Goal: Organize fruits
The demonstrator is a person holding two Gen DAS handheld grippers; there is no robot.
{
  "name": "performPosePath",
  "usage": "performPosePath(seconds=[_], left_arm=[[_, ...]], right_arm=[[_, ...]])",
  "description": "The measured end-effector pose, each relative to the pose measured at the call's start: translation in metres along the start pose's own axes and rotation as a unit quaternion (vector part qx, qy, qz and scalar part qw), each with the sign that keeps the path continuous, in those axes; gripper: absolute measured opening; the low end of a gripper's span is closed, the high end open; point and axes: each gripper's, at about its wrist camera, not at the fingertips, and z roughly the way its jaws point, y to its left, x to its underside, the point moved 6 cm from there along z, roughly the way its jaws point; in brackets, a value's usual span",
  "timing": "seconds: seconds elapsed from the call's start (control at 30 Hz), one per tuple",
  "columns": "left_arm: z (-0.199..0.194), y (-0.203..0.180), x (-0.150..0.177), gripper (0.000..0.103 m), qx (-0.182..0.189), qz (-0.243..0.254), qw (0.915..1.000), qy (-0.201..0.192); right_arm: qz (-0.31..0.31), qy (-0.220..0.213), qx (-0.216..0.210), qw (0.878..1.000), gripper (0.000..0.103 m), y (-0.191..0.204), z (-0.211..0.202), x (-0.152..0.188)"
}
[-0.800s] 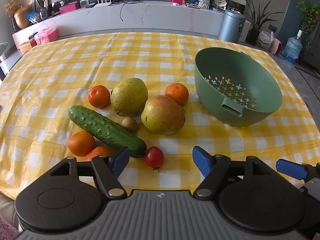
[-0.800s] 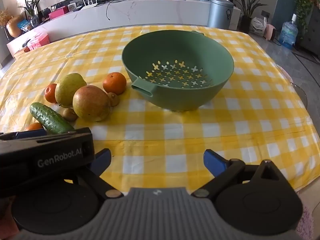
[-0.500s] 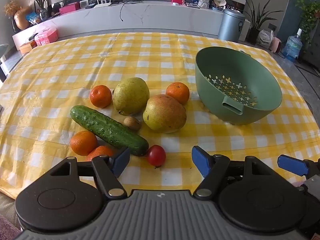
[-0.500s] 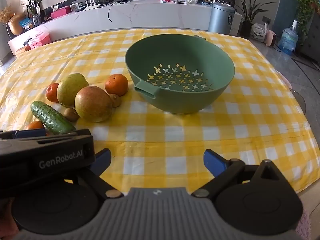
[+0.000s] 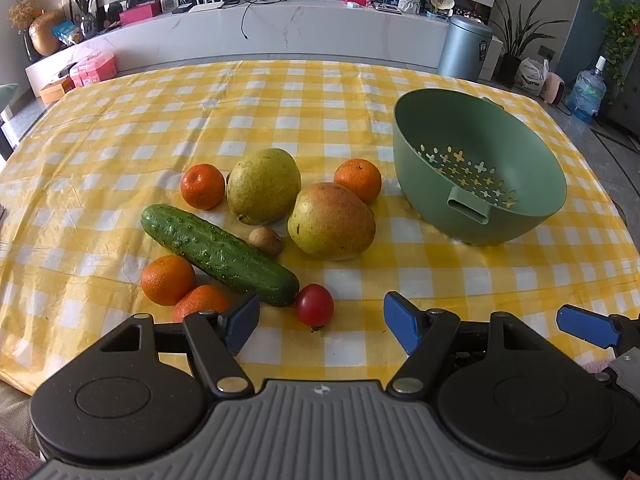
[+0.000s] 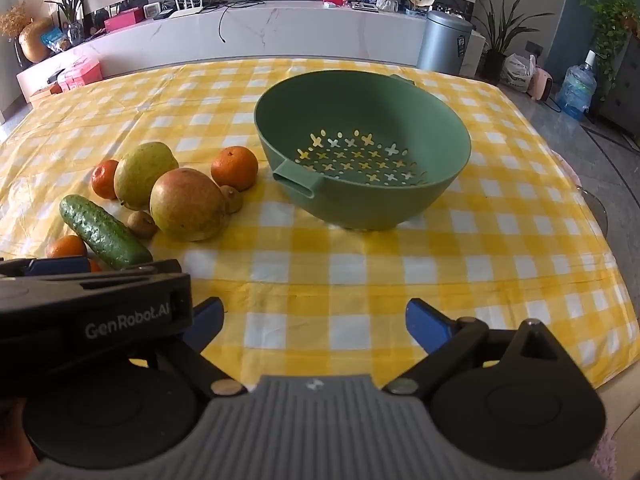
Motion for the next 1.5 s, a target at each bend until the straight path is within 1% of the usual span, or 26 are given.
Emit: performPosePath(seconds=[0.63, 1.3, 1.5], left_arm=[[0.009, -0.002, 0.001, 0.083, 0.009, -0.003, 0.9999, 0.011], [0.018, -0.003, 0.004, 0.084, 0.023, -0.007, 0.9993, 0.028], [0.019, -0.002, 0.005, 0.085, 0.022, -0.009, 0.9993, 0.029]], right_arm=[[0.005, 0.016, -0.003, 1.000, 0.091, 0.000, 0.007, 0.001], [-0.001, 0.034, 0.011, 0.999, 0.091, 0.000, 0.014, 0.003], [-0.002, 0.035, 0.014, 0.999, 0.091, 0.000, 0.014, 0.003]])
